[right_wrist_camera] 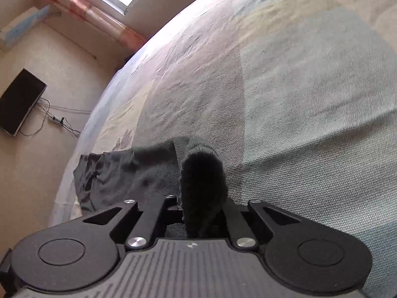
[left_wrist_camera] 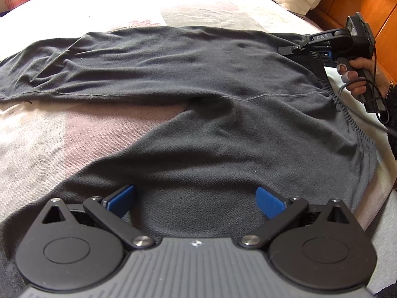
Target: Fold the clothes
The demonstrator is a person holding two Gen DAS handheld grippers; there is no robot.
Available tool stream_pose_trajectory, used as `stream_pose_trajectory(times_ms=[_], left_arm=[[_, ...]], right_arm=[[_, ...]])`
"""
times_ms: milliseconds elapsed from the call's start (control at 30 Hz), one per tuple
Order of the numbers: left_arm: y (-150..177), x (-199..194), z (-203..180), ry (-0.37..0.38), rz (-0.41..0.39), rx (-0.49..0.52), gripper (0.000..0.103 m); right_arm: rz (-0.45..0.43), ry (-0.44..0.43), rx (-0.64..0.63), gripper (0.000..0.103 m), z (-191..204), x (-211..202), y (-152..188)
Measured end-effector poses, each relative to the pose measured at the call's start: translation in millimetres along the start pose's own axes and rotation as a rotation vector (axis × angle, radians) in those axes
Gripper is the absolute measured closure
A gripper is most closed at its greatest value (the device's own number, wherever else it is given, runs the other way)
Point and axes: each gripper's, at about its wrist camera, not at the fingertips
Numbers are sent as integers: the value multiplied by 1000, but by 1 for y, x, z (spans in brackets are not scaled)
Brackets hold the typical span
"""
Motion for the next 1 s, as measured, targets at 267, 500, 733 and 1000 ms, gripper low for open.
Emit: stream_pose_trajectory(times_ms=[267,500,733,1000], left_arm=[[2,-7,0,6,-9,-31,1],[5,-20,2,9,-33,-46,1],[4,-29,1,7,-51,-49,1],[5,-36,-2,19,-69,-48,1]], right_arm=[[-65,83,-271,95,54,-19,7],[-66,126,-277,97,74,-25,15],[-48,130,-424,97,114,-38,33],[-46,132,-572,97,151,-55,57]])
Point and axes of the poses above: each gripper's, at about its wrist camera, not at the fingertips, and x roughly the way its jaws point, z to its left, y to its underside, and after that the axes turned 5 degrees about -z, right-handed
